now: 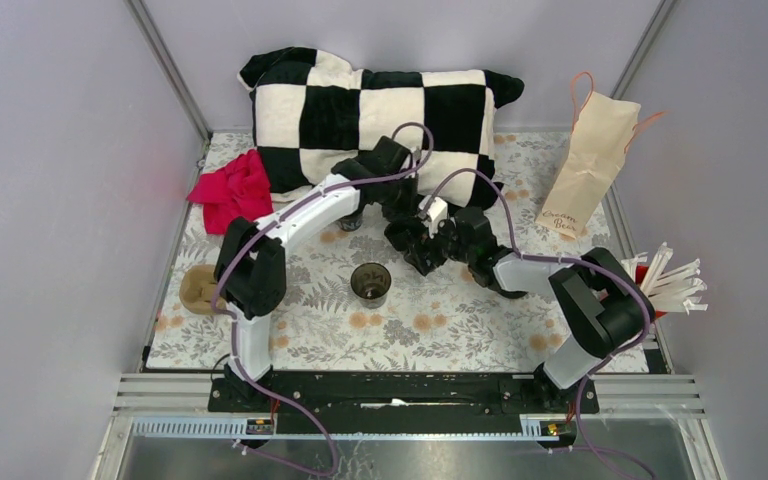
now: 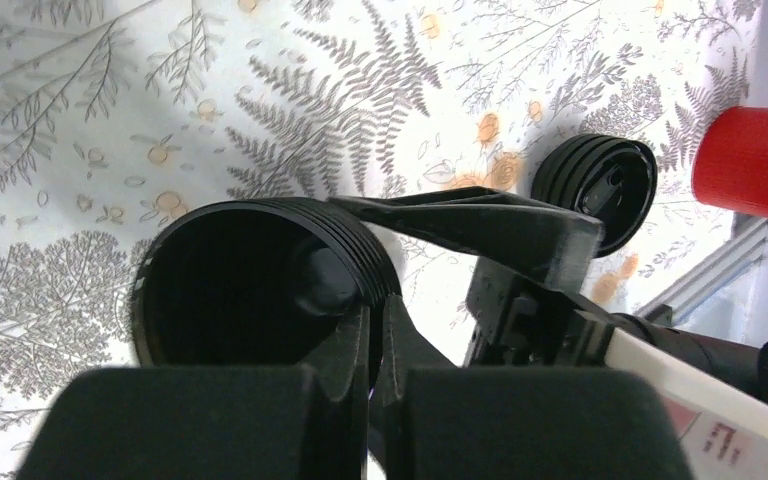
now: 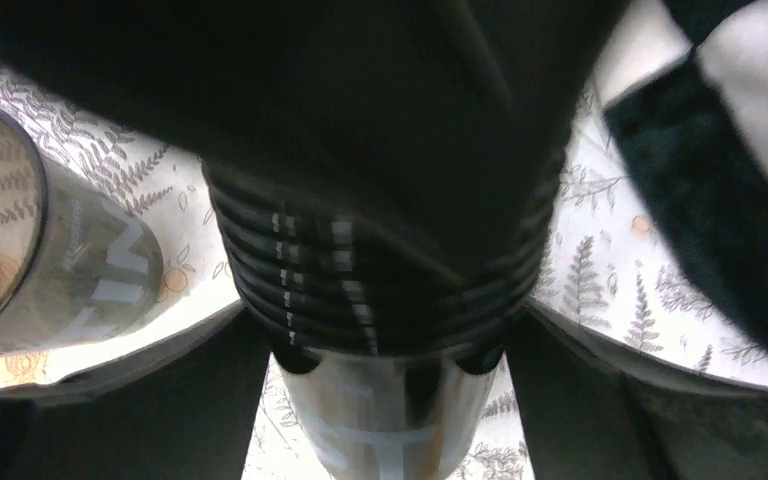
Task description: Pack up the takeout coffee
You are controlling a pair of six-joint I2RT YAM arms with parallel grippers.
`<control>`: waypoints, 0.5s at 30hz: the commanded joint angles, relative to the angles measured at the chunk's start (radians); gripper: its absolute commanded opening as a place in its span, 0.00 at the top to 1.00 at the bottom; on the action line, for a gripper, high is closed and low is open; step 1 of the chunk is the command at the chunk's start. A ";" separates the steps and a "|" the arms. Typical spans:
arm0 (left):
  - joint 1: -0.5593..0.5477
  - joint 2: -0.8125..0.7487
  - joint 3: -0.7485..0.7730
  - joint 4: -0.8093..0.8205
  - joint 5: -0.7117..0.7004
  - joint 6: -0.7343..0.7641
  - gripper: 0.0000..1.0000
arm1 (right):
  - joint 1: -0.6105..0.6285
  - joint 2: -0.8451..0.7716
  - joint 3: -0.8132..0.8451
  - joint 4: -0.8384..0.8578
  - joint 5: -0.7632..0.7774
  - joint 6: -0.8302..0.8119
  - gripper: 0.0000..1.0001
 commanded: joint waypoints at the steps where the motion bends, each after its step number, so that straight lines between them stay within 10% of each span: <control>1: -0.095 -0.014 0.072 -0.045 -0.245 0.080 1.00 | 0.003 -0.082 -0.038 0.125 0.034 0.058 0.03; 15: -0.313 -0.006 0.059 -0.117 -0.562 0.090 1.00 | 0.002 -0.842 -0.035 -0.851 0.565 0.391 0.00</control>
